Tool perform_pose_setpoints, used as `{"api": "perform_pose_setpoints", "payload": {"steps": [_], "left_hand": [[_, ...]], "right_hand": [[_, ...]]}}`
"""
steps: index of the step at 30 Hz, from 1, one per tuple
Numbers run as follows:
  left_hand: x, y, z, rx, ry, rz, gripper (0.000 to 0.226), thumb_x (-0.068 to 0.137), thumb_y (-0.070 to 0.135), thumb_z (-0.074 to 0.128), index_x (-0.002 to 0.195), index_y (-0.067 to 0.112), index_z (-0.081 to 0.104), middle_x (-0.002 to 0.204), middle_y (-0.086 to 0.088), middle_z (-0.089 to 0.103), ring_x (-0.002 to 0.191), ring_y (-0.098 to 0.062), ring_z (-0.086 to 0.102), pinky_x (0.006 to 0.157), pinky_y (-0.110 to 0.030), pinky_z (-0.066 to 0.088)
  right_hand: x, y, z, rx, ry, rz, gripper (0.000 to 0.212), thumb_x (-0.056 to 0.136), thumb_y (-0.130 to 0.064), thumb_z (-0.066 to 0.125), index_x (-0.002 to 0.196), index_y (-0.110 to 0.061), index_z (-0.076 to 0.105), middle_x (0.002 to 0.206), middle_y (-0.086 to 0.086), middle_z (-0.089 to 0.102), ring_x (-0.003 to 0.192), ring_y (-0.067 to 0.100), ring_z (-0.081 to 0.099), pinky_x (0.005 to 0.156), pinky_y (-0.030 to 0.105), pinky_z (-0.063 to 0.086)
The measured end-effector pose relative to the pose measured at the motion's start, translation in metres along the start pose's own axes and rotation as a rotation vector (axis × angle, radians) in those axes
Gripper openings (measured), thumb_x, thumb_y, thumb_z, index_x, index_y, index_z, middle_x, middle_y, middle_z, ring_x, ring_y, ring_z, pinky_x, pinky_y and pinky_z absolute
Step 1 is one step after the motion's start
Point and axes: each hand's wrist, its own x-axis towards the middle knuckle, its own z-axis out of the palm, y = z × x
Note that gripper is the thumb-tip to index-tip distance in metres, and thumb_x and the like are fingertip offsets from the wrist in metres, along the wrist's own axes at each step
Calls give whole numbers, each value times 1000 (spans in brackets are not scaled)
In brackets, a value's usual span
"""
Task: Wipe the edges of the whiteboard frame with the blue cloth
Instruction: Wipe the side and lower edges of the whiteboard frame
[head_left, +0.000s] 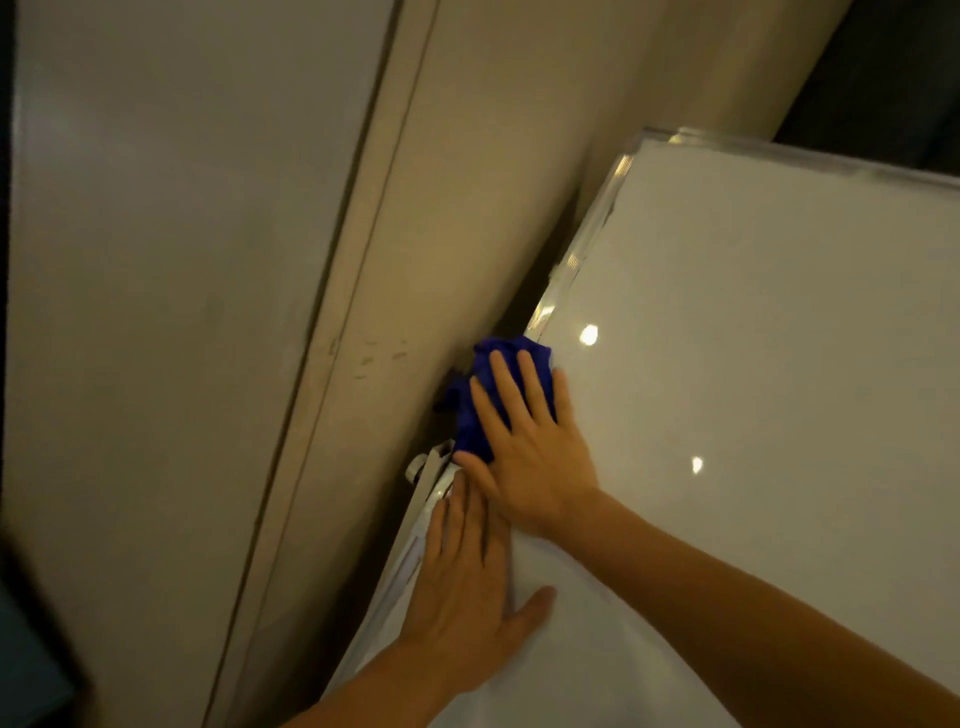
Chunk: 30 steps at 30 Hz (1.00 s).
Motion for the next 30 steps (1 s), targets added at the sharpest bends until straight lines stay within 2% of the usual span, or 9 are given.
{"api": "perform_pose_setpoints", "payload": {"steps": [4,8,11,15,19,22,26,28,30], "left_hand": [[27,10,-6,77,88,58,103,81,86,9,149,19,-29,158,-7,-32,147,-24,-30,121,-46,-13],[46,17,-14,84,145,35,106,78,87,4,151,15,-21,159,-9,-30,146,-27,-30,122,-46,-11],[55,22,-9,24,214,22,106,82,86,13,154,14,-15,162,-10,-21,149,-26,-24,122,-45,-11],[66,25,1,2,269,26,102,87,80,26,156,7,9,163,-18,6,151,-29,-7,121,-43,-4],[82,31,1,38,256,-18,107,84,84,27,156,9,2,165,-16,1,151,-34,-3,123,-49,3],[99,32,-6,36,231,-16,107,82,87,20,153,13,-11,163,-13,-7,150,-35,-7,119,-53,5],[116,28,-17,-10,208,10,110,72,93,5,144,20,-35,152,-6,-40,145,-27,-31,118,-40,-21],[123,30,-20,31,233,11,113,73,91,13,150,14,-19,157,-12,-27,149,-34,-17,120,-44,-14],[127,36,-23,76,213,4,112,78,86,22,154,6,1,162,-18,-4,150,-38,-2,122,-50,5]], "right_hand": [[49,53,-19,-74,14,160,78,95,-68,10,155,-19,14,164,13,4,150,35,-5,118,58,-3],[90,104,-43,0,48,368,78,95,-67,12,156,-18,10,164,14,-2,148,39,-10,117,59,-7],[74,70,-29,-3,49,143,77,95,-67,12,155,-19,18,164,15,4,149,37,-7,118,59,-4],[51,42,-11,-92,-78,-238,75,97,-65,13,152,-16,29,163,11,16,150,34,0,119,55,1],[106,114,-32,-194,-26,-37,70,99,-58,9,154,-17,19,164,9,9,150,34,-7,119,54,-2],[124,137,-39,-89,-12,137,69,98,-59,10,155,-21,15,165,6,-1,149,34,-14,118,56,-5],[88,85,-9,-64,-43,-266,66,99,-59,11,150,-23,34,162,3,21,150,33,-5,117,58,-5],[90,93,-12,-133,-85,-313,64,101,-56,13,150,-21,34,162,1,22,150,32,-3,118,57,-7],[113,125,-23,-259,-62,-222,63,101,-53,12,153,-21,26,164,2,12,149,34,-7,117,58,-7]]}}
